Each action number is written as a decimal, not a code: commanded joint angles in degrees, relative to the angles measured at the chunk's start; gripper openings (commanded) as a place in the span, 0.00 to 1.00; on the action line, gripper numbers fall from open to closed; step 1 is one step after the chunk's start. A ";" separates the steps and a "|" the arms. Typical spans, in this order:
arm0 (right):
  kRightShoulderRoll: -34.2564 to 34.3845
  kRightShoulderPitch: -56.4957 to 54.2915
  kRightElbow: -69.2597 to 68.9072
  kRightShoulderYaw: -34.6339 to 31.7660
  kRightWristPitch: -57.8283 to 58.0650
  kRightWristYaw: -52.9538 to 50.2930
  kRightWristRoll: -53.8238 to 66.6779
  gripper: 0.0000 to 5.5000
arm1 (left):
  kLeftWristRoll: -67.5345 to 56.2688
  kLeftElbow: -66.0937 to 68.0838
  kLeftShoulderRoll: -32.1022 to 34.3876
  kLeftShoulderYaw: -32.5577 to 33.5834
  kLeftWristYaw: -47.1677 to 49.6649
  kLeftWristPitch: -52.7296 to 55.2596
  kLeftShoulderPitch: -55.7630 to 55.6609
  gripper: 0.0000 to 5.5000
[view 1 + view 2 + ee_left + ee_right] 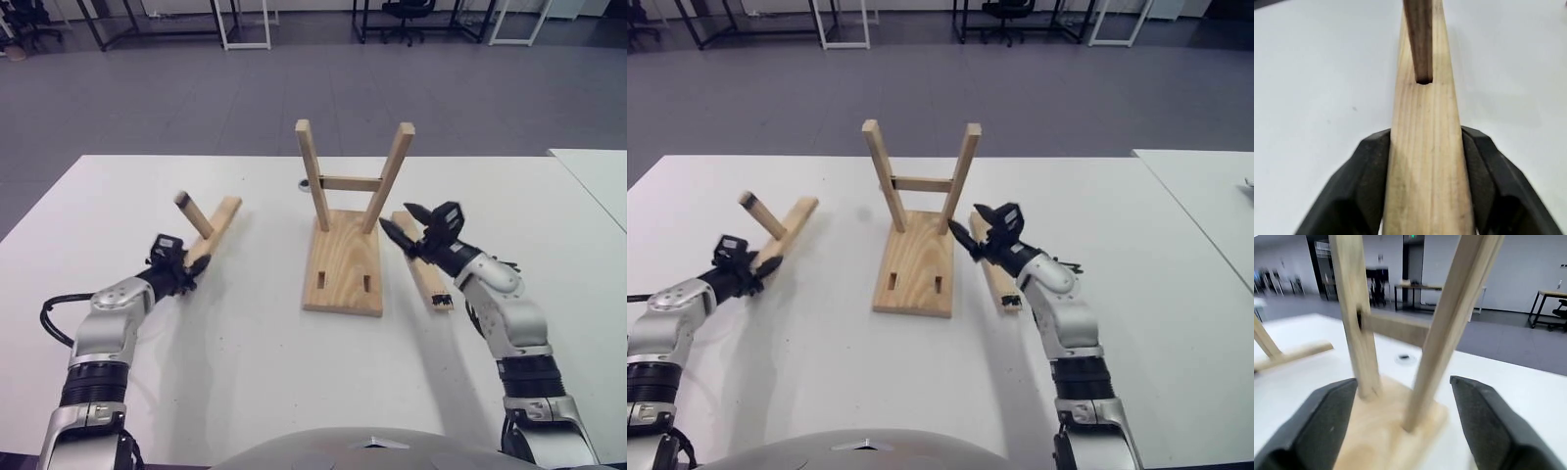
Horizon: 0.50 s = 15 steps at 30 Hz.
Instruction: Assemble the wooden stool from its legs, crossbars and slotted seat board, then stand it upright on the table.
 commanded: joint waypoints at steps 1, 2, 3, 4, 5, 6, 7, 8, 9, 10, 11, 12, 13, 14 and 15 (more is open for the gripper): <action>6.35 -12.02 -6.21 -4.90 13.07 -8.98 17.07 0.64 | -9.89 -14.72 -5.19 5.76 -3.45 -10.91 -0.22 0.37; 8.17 -14.95 -6.16 -4.99 15.54 -11.53 20.13 0.64 | -9.59 -18.29 -5.94 3.40 -3.35 -11.03 0.42 0.37; 10.02 -18.03 -5.60 -4.94 17.35 -13.53 22.66 0.64 | -9.43 -21.53 -6.83 1.08 -3.13 -11.47 0.31 0.37; 11.65 -20.51 -4.97 -5.12 18.43 -15.17 24.98 0.64 | -9.29 -23.54 -7.59 -0.75 -2.85 -11.62 -0.26 0.37; 13.56 -22.72 -4.04 -5.79 19.31 -16.92 27.87 0.64 | -8.71 -24.69 -8.11 -2.77 -2.82 -11.64 -1.10 0.37; 15.23 -24.82 -2.94 -6.19 19.68 -18.26 29.71 0.64 | -8.06 -25.26 -8.48 -4.56 -2.88 -11.61 -2.13 0.37; 16.43 -26.37 -2.11 -6.42 19.89 -19.36 30.82 0.64 | -7.62 -25.49 -8.66 -5.91 -2.94 -11.56 -3.02 0.37; 17.26 -27.77 -1.11 -6.61 20.04 -20.48 31.52 0.64 | -7.23 -25.44 -8.72 -7.05 -3.15 -11.68 -4.09 0.37; 17.62 -28.60 -0.50 -6.69 20.14 -21.24 31.88 0.64 | -7.04 -25.35 -8.72 -7.67 -3.24 -11.81 -4.76 0.37; 18.16 -29.27 0.01 -7.07 20.63 -22.12 33.05 0.64 | -5.50 -25.02 -8.17 -8.70 -3.69 -12.84 -5.15 0.37; 18.64 -29.68 0.34 -7.56 21.05 -23.00 34.34 0.64 | -3.94 -24.39 -7.58 -9.80 -4.33 -13.90 -5.33 0.37; 18.65 -29.75 0.39 -7.65 21.49 -23.80 34.79 0.64 | -2.91 -23.85 -7.30 -10.70 -5.15 -15.13 -5.12 0.37; 18.72 -29.68 0.34 -7.72 21.85 -24.62 35.19 0.64 | -2.09 -23.56 -7.13 -11.30 -5.78 -16.05 -4.91 0.37; 18.74 -29.34 0.30 -7.85 22.24 -25.66 35.75 0.64 | -1.47 -23.42 -6.89 -11.73 -6.30 -16.77 -4.70 0.37; 18.68 -29.00 0.23 -7.91 22.62 -26.50 36.12 0.61 | -0.74 -23.31 -6.65 -12.09 -6.68 -17.42 -4.53 0.37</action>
